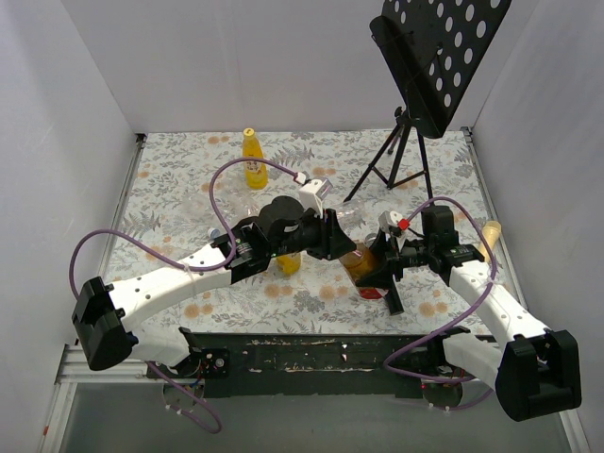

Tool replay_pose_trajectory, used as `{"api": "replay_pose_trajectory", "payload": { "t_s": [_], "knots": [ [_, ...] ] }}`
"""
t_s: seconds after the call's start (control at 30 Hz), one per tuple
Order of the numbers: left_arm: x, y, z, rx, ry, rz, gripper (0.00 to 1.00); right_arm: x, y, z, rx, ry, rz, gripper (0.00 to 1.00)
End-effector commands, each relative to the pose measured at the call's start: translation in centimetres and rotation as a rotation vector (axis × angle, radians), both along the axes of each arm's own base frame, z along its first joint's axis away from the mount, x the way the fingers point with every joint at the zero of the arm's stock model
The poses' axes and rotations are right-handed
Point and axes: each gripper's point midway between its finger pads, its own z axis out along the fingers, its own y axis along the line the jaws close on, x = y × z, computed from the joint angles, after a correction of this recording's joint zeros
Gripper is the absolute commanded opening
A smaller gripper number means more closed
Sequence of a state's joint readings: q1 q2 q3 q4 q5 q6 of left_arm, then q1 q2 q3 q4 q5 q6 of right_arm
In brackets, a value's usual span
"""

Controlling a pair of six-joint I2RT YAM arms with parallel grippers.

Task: Unscrew the bottle caps
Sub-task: Place the plastic bottle at the corner of the board.

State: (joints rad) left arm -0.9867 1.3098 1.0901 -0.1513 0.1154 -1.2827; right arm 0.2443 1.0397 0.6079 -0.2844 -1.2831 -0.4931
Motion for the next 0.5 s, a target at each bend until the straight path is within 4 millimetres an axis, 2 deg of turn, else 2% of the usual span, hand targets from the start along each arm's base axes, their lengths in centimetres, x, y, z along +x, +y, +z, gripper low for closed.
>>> {"api": "replay_pose_trajectory", "payload": {
  "t_s": [0.0, 0.1, 0.17, 0.27, 0.3, 0.37, 0.47],
  "knots": [
    [-0.4, 0.8, 5.2, -0.100, -0.078, 0.000, 0.00, -0.1, -0.1, 0.8, 0.015, -0.026, 0.015, 0.61],
    [-0.3, 0.3, 5.6, -0.136, -0.075, 0.001, 0.00, -0.2, -0.1, 0.8, 0.018, -0.028, 0.020, 0.58],
    [-0.2, 0.0, 6.0, -0.164, -0.069, -0.001, 0.00, -0.2, -0.1, 0.7, 0.020, -0.028, 0.023, 0.45],
    [0.1, -0.4, 6.1, -0.189, -0.054, 0.014, 0.00, -0.2, -0.1, 0.7, 0.020, -0.026, 0.024, 0.21],
    [0.2, -0.5, 6.0, -0.191, -0.053, 0.018, 0.00, -0.1, -0.1, 0.6, 0.019, -0.028, 0.023, 0.17],
    [0.3, -0.4, 5.9, -0.192, -0.046, 0.027, 0.12, -0.2, -0.1, 0.7, 0.020, -0.029, 0.022, 0.10],
    [0.3, -0.3, 5.8, -0.187, -0.039, 0.035, 0.26, -0.1, -0.1, 0.7, 0.021, -0.028, 0.021, 0.06]
  ]
}}
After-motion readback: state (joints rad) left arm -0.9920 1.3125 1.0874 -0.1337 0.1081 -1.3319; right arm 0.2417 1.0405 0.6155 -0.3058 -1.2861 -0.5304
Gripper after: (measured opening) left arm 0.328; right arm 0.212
